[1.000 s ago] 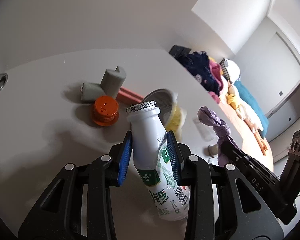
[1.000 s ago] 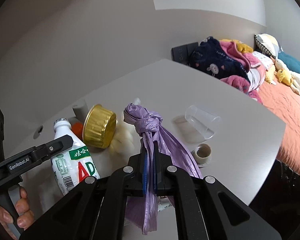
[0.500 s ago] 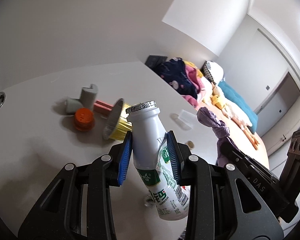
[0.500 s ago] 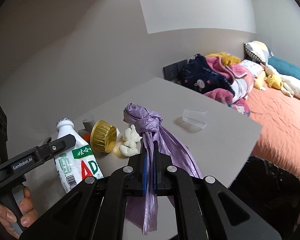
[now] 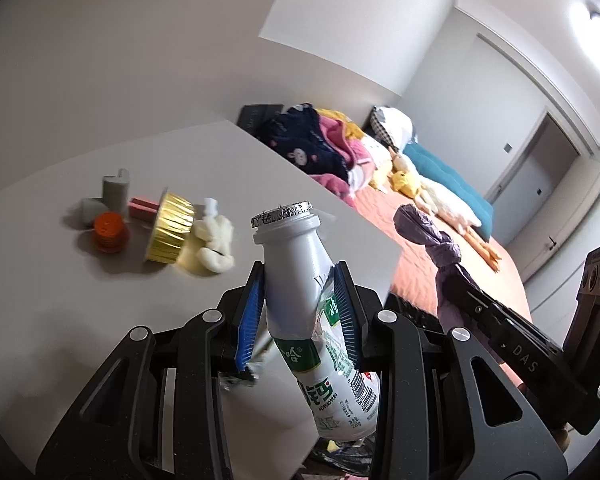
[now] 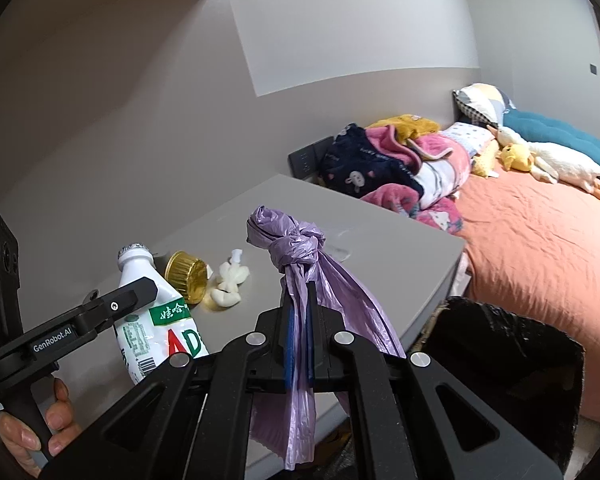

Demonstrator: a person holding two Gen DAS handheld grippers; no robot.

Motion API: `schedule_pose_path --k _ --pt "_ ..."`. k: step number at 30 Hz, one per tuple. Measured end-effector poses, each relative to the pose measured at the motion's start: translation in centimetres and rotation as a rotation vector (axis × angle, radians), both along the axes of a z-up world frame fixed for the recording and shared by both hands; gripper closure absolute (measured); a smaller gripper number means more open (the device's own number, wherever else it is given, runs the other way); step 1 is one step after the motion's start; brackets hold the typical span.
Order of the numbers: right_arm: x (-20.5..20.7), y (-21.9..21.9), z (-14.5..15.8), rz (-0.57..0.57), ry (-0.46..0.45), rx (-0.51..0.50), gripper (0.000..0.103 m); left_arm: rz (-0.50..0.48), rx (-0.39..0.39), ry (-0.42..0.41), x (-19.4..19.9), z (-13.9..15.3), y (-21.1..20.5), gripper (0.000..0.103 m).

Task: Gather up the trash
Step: 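Carry the bottle and bag over the bin and release both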

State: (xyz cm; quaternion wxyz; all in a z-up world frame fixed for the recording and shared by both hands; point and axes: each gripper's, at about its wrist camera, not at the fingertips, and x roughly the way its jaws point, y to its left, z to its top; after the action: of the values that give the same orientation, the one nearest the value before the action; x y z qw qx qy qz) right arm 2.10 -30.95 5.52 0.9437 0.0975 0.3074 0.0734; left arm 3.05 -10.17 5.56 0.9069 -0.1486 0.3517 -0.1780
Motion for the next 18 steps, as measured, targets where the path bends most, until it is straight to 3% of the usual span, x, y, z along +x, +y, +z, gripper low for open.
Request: schedule_pose_path --k 18 --pt "-5.1 -7.3 0.9 -0.145 -0.024 0.005 0.098 -0.182 0.018 -0.016 -2.2 0.5 -8.1 0.069"
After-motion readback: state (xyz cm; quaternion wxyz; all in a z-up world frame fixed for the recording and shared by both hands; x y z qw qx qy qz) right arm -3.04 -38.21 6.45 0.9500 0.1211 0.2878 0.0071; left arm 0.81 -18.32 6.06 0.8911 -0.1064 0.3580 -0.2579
